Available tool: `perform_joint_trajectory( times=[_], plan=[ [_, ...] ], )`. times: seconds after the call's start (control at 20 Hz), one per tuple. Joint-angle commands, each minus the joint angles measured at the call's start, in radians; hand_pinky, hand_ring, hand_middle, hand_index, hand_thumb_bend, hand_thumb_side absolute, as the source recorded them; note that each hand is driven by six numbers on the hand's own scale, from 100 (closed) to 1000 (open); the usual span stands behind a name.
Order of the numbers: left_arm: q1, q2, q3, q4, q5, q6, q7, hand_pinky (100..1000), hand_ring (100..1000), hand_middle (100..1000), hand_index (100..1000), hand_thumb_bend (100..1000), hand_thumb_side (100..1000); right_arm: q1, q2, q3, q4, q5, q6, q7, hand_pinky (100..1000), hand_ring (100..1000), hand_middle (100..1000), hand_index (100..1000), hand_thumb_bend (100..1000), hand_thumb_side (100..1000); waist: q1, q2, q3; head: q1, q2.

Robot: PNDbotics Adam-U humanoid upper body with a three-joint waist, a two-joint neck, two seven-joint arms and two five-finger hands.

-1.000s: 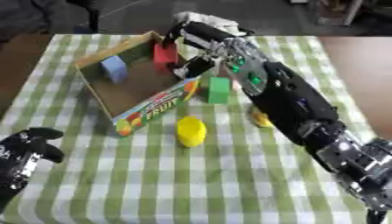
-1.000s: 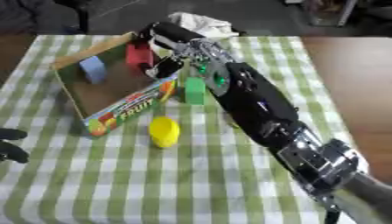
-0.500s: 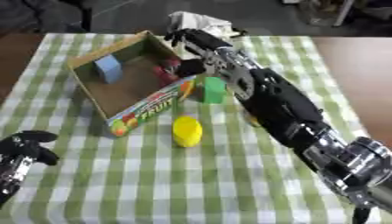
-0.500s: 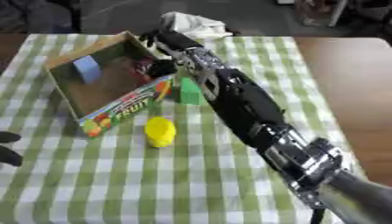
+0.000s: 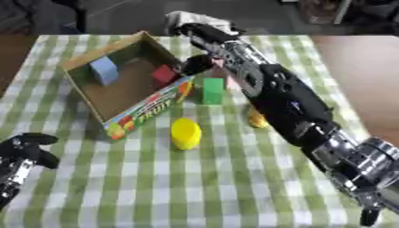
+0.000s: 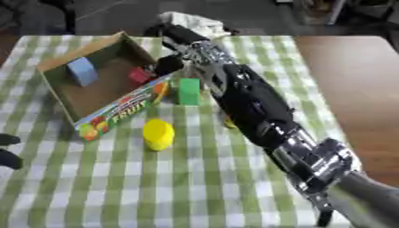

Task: Pick up objects on the table and place them in the box.

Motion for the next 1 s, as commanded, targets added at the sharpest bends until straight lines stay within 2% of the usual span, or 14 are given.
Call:
perform_joint_trajectory(
  times=[0.05,0.3,0.55,0.8,1.0],
  plan=[
    [-0.003,0.019,0.007,-0.017,-0.006,0.001,0.006,586,560,679,706,100,606,-0.023,-0.062,-0.04,0.04,0.023,0.073,-0.053,839,975,903,949,358,459,0.004,-0.015,-0.005,0.005,0.005],
    [0.001,0.021,0.009,-0.017,-0.01,0.004,0.01,587,560,679,706,100,607,-0.01,-0.099,-0.082,0.154,0.03,0.11,-0.07,860,997,920,959,362,493,0.003,-0.017,-0.018,0.013,0.005],
    [0.005,0.022,0.01,-0.016,-0.012,0.005,0.012,586,559,679,706,100,607,0.003,-0.102,-0.101,0.224,0.014,0.087,-0.038,865,1000,919,957,337,563,0.004,-0.021,-0.029,0.018,0.005],
    [0.007,0.021,0.013,-0.016,-0.012,0.005,0.015,586,559,678,707,100,606,0.001,-0.097,-0.114,0.227,-0.087,0.067,-0.023,860,1000,895,935,282,600,0.007,-0.021,-0.033,0.018,0.005],
    [0.009,0.02,0.012,-0.015,-0.012,0.006,0.014,587,559,678,707,100,607,0.003,-0.092,-0.09,0.191,-0.169,0.043,0.013,861,1000,893,934,261,622,0.007,-0.026,-0.038,0.018,0.005]
  ],
)
